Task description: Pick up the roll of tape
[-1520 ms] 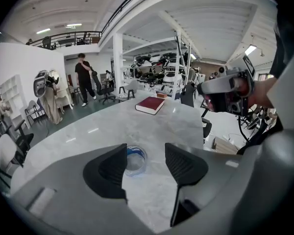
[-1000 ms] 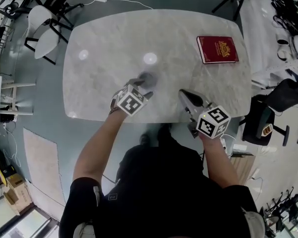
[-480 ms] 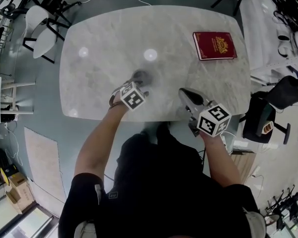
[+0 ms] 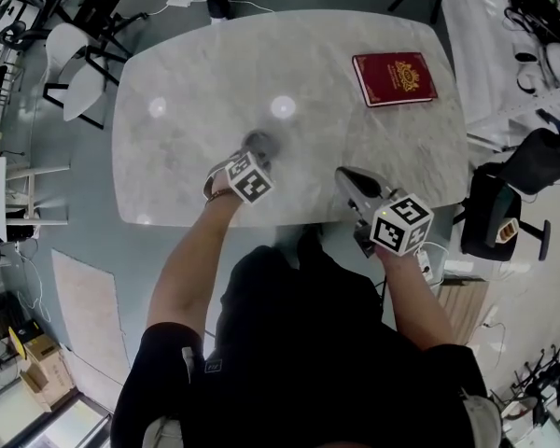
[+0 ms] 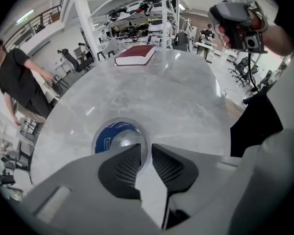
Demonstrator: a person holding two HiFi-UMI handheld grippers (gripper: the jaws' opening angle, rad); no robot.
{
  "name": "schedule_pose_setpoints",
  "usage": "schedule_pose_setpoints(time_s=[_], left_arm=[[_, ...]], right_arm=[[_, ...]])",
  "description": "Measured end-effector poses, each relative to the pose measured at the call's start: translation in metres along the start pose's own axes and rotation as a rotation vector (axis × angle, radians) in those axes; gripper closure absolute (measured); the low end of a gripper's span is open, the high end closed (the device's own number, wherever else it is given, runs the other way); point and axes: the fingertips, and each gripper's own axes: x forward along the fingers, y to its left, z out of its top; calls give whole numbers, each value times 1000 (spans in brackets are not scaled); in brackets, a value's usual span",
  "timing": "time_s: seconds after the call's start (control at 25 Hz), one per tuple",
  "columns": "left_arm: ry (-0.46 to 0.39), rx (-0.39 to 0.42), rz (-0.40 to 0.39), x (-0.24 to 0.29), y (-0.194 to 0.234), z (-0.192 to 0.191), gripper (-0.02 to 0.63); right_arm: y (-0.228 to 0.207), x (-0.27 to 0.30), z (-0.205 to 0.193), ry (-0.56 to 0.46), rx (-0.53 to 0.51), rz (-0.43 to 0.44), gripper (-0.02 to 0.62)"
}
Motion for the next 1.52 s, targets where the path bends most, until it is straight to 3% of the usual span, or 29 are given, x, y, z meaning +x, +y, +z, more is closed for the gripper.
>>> schedule_pose_setpoints(time_s=[0.12,0.36,0.56,0.96,1.12,1.52], left_arm=[[8,20,16,-3,-7,-5,543],[-27,-29,5,-21,-18,-7,548],[-122,-117,33,-53,-11,6,548],[-349,-304,143,-145,51,-2,548],[-435,-343,213,-190,74,-11,548],[-622,-389,369,-314,130,-64,549]], right_arm=[[7,-3,-1,-5,0,6,592],[21,-14,3,-11,-8,8,592],[31,-15,6,-5,-18,30,592],[66,30,28,27,-77,97,592],[84,50,35,62,-129,130,592],[132,99,79,23,-193,133,592]])
